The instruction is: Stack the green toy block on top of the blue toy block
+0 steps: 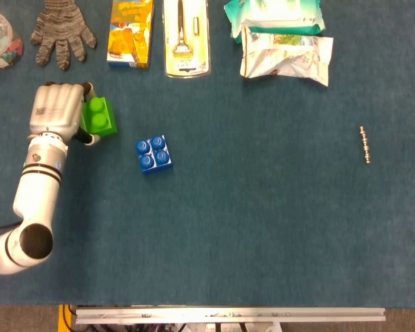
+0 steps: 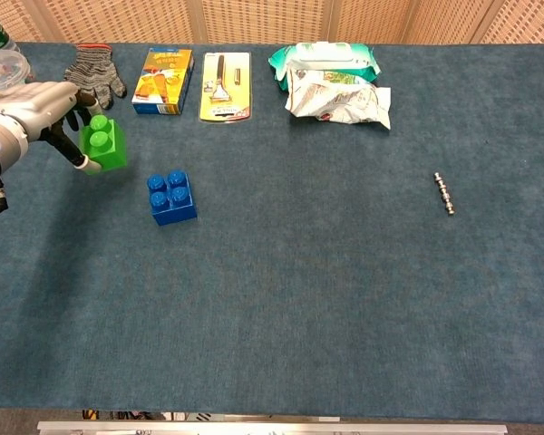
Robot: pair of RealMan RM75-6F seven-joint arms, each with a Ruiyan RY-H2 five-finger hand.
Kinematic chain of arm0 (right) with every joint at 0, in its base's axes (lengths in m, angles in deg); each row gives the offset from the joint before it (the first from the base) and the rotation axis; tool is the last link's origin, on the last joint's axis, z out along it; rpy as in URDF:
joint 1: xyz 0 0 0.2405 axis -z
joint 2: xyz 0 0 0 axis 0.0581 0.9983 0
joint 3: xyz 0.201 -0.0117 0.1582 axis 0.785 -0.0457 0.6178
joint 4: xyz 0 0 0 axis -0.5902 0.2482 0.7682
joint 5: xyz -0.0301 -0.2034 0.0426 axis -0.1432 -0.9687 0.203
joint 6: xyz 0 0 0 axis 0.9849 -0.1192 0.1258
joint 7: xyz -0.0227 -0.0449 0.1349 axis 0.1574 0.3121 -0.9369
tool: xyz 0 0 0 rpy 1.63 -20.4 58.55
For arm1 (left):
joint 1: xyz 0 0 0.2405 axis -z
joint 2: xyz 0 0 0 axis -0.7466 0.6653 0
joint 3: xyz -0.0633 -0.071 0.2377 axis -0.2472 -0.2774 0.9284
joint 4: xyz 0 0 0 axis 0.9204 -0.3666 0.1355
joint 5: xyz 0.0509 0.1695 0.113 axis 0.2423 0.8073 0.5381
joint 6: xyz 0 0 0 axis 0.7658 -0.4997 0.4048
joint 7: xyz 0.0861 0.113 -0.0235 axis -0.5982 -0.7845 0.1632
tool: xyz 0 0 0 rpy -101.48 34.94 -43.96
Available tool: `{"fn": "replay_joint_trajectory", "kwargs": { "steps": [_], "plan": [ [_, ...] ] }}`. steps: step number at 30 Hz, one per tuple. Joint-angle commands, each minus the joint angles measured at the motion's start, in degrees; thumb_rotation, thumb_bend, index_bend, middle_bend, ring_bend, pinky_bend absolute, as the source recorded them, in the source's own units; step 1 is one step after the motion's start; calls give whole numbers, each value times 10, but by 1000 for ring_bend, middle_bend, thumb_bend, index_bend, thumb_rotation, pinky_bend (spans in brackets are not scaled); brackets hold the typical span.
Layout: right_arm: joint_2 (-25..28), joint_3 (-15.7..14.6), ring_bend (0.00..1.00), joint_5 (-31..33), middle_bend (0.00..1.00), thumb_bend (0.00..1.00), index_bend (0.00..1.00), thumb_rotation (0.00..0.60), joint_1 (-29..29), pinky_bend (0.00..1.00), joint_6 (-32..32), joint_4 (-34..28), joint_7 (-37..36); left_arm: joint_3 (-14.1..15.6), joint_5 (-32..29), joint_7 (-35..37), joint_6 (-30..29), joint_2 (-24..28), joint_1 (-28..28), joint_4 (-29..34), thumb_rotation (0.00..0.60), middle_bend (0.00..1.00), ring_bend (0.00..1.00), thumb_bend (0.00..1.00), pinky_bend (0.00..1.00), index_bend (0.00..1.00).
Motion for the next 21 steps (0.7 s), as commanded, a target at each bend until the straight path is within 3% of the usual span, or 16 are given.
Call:
{"fn": "replay_joint_trajectory", "kwargs": {
  "steps": [1, 10, 21],
  "plan": [
    [1, 0, 380, 0, 499, 344, 477, 600, -1, 437, 1, -1, 1, 1, 6, 2, -19, 20, -4, 39, 600, 413, 346, 140, 247, 464],
    [-1, -1, 380, -2, 499, 344, 477, 600, -5, 437, 9, -1, 2, 5, -7, -17, -60, 33, 1, 105, 600, 413, 346, 140, 261, 464],
    [-1, -3, 380, -2, 499, 344, 478, 600, -6, 437, 9, 3, -3, 20, -5, -63, -107, 4, 16, 145, 600, 413, 346, 140, 266, 467]
  ]
}}
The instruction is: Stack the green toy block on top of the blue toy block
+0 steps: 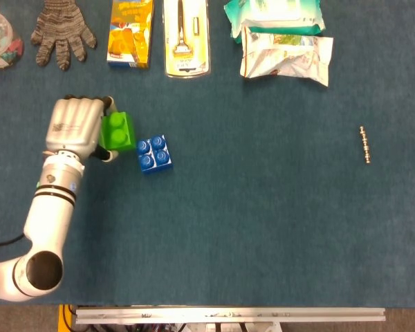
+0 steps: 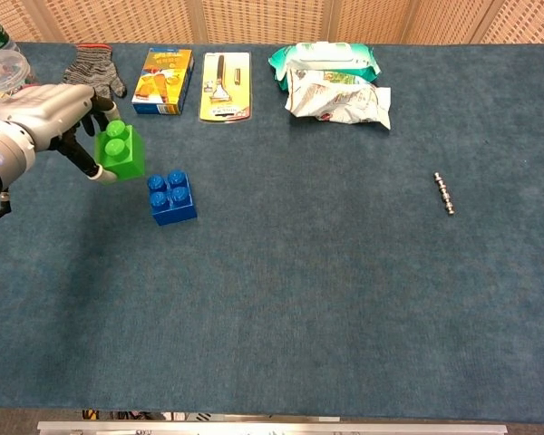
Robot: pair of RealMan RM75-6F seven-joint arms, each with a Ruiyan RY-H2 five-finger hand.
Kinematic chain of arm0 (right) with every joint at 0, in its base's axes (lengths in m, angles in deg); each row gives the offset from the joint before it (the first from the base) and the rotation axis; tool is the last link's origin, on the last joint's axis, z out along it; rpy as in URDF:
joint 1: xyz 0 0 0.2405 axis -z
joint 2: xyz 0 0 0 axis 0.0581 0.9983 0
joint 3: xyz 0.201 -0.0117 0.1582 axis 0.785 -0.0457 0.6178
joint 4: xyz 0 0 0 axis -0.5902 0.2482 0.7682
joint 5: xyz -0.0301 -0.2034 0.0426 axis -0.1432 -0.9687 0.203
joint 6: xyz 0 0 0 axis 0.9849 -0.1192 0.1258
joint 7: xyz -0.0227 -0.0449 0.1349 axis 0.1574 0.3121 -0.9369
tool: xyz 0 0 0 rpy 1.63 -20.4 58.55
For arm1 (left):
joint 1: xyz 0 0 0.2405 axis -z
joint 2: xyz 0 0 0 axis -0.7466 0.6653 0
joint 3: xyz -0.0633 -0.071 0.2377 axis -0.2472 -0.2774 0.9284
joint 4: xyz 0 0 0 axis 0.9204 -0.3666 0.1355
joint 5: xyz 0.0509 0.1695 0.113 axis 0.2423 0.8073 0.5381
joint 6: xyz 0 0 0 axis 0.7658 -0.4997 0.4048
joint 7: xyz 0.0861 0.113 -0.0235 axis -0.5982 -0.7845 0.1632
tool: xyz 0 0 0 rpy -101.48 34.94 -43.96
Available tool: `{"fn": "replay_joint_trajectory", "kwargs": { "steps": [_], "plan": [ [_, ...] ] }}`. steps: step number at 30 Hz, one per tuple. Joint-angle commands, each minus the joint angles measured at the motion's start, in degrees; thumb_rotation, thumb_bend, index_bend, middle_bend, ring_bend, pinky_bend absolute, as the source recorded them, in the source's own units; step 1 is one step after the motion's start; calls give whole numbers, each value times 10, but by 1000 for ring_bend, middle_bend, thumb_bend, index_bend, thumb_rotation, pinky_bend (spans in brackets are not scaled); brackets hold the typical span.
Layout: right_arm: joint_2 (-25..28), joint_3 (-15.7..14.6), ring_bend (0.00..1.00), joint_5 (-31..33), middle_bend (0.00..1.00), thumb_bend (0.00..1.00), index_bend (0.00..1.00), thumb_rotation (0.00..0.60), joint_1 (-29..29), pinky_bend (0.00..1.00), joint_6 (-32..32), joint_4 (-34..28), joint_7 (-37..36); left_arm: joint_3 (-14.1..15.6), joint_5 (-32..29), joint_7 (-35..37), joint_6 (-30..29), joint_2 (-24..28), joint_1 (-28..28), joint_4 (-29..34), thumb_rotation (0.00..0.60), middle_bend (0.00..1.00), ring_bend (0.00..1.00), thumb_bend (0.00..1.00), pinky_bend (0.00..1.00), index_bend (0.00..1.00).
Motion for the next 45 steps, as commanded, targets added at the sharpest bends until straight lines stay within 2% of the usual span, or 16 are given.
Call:
{"fn": "replay_joint_trajectory", "kwargs": {
  "steps": [1, 18, 45],
  "plan": [
    [0, 0, 380, 0, 499, 344, 478, 600, 1, 437, -1, 1, -2, 3, -3, -16, -13, -12, 7, 7, 600, 412, 346, 140, 267, 467],
    [0, -3, 380, -3, 499, 344, 478, 600, -3, 437, 4, 6, -9, -2, -30, -72, -82, -82, 26, 16, 600, 410, 346, 140, 272, 476],
    [1, -5, 381, -3, 499, 344, 478, 600, 3, 437, -5, 20, -28, -18, -62, -129, -123, -145, 46, 4, 600, 406, 346, 140, 273, 484]
  ]
}}
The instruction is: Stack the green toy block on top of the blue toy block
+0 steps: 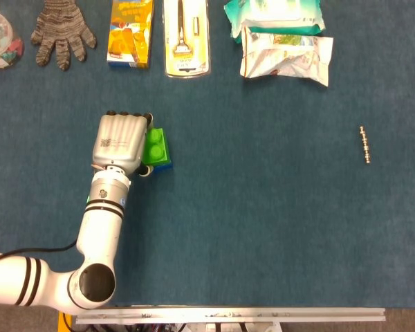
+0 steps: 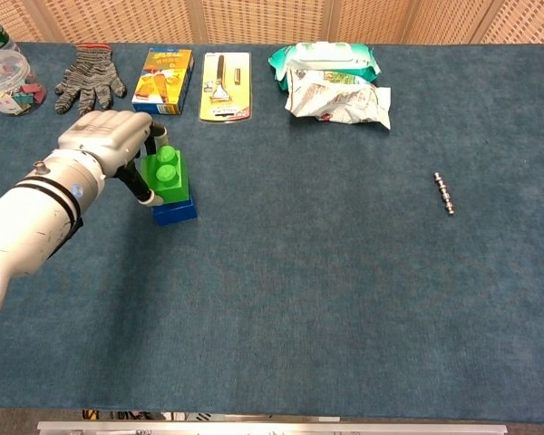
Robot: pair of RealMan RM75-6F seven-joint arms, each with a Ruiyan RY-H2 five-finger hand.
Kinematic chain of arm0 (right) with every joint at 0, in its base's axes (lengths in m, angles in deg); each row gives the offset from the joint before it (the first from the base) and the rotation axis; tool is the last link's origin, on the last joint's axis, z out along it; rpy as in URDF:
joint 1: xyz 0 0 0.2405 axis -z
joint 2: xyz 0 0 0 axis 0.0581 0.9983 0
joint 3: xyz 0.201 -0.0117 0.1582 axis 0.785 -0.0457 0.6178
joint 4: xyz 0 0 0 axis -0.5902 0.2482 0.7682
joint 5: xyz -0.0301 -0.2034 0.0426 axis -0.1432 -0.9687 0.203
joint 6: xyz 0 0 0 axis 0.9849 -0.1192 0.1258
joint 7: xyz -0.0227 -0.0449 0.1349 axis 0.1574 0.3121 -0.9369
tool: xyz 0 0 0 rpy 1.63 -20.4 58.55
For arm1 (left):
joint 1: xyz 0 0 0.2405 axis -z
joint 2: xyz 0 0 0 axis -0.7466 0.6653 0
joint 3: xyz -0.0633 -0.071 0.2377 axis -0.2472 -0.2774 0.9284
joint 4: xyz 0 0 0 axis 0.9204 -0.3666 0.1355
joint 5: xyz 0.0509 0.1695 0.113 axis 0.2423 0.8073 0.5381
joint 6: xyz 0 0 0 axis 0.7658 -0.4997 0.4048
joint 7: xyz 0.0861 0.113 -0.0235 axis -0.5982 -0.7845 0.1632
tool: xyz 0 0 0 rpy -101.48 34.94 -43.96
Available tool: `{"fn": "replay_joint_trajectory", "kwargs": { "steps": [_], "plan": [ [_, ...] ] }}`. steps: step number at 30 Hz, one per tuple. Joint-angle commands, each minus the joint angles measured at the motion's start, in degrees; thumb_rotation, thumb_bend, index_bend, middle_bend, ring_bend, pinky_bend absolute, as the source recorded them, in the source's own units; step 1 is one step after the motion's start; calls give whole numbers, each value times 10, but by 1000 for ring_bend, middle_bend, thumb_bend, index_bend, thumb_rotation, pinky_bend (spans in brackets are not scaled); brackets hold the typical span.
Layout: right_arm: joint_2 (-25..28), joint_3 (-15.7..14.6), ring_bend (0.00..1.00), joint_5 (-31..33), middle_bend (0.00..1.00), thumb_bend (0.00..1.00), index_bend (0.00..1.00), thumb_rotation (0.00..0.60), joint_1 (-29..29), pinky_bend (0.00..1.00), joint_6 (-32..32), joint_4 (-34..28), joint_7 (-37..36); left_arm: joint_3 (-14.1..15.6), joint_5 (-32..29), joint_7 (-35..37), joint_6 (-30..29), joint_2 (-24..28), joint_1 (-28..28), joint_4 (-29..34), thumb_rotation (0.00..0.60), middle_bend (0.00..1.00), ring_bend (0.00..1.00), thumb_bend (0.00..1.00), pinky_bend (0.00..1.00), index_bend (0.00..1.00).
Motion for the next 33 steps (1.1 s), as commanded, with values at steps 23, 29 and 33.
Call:
{"fn": "replay_joint_trajectory", "kwargs": {
  "steps": [23, 29, 33],
  "plan": [
    [2, -1, 381, -1, 499, 344, 478, 600, 4, 437, -6, 4, -6, -14, -36, -19, -7, -19, 1, -13, 600, 406, 348, 140, 277, 485],
    [3, -1, 381, -1, 499, 345, 478, 600, 5, 437, -8, 4, -7, -13, -41, -21, -2, -24, 2, -19, 600, 406, 348, 140, 278, 485],
    [3, -1, 381, -1, 499, 345, 478, 600, 6, 437, -9, 5, -8, -12, -40, -19, 1, -28, 2, -25, 600, 406, 348, 140, 278, 485]
  ]
}}
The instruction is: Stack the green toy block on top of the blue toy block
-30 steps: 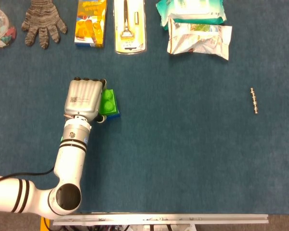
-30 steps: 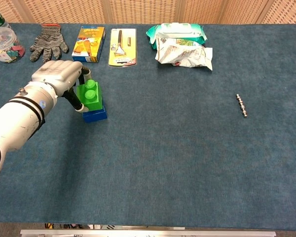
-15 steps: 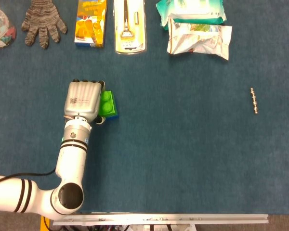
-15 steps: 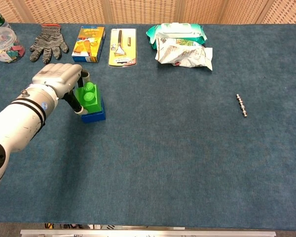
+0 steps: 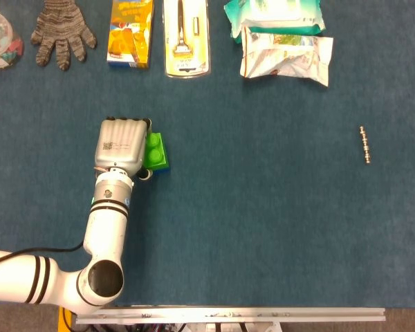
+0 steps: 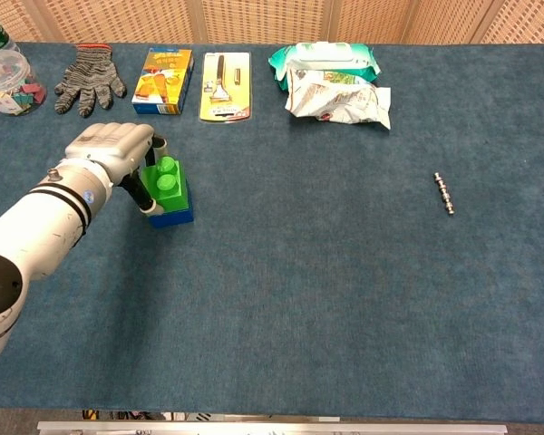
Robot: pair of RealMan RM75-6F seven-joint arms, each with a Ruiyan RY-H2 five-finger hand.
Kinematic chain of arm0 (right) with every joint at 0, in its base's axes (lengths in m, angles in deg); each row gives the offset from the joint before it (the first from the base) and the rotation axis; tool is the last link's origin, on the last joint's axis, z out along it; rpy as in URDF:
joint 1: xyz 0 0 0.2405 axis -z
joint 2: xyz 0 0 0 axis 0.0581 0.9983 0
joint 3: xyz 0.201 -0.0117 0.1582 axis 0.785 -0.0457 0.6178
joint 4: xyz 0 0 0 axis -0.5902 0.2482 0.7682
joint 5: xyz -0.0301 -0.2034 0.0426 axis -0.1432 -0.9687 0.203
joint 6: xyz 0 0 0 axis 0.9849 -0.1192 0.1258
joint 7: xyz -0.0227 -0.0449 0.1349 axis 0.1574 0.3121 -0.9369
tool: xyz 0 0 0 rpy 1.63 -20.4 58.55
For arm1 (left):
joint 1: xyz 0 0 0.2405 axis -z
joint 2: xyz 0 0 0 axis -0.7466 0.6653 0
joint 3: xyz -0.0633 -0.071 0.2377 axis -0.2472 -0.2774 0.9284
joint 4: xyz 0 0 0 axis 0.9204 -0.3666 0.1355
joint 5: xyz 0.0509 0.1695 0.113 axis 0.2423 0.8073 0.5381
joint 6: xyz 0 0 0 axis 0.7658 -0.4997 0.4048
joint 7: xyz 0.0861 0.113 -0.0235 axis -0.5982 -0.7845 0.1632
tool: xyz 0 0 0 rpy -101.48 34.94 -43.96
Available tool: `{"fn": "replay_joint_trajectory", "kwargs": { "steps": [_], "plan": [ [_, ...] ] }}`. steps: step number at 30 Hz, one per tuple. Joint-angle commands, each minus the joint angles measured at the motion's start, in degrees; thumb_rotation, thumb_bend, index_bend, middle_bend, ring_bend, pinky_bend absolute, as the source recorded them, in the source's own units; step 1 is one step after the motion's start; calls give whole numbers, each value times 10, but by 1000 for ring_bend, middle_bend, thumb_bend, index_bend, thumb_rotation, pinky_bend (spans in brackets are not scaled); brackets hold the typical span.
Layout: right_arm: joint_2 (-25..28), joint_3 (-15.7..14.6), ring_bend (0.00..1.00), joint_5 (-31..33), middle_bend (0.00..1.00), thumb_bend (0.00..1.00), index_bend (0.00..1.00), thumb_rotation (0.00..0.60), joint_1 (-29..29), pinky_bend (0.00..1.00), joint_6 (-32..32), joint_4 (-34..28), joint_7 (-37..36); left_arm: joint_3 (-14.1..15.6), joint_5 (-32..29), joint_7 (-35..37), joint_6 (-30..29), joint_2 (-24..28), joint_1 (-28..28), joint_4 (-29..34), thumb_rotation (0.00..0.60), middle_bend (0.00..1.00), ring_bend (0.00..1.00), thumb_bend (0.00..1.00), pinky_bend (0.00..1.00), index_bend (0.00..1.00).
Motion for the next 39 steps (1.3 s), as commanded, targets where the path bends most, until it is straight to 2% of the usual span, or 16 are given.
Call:
{"fn": "replay_joint_trajectory", "kwargs": {
  "steps": [1, 11, 18, 24, 30, 39],
  "plan": [
    [0, 0, 381, 1, 499, 344, 478, 600, 1, 437, -1, 1, -1, 1, 1, 1, 2, -2, 0, -3, 600, 406, 348, 140, 278, 485],
    [1, 1, 384, 1, 499, 344, 478, 600, 3, 437, -4, 3, -3, 5, 5, 4, 9, -5, -3, -10, 600, 401, 347, 140, 278, 471],
    [1, 2, 387, 2, 499, 344, 478, 600, 4, 437, -6, 3, -4, 5, 21, 19, 14, 19, -11, 17, 600, 275, 262, 140, 278, 216],
    [0, 2, 387, 0, 499, 344, 478, 600, 4, 437, -8, 1, -2, 6, 47, 41, 17, 47, -20, 48, 600, 224, 179, 140, 278, 112],
    [3, 3, 387, 1, 499, 345, 478, 600, 3, 437, -6, -3, 2, 8, 99, 88, 17, 90, -41, 72, 600, 221, 177, 140, 278, 117],
    [1, 5, 387, 7, 499, 345, 478, 600, -6, 437, 13, -5, 7, 18, 199, 194, 15, 146, -92, 39, 600, 225, 185, 140, 278, 147]
  ]
}}
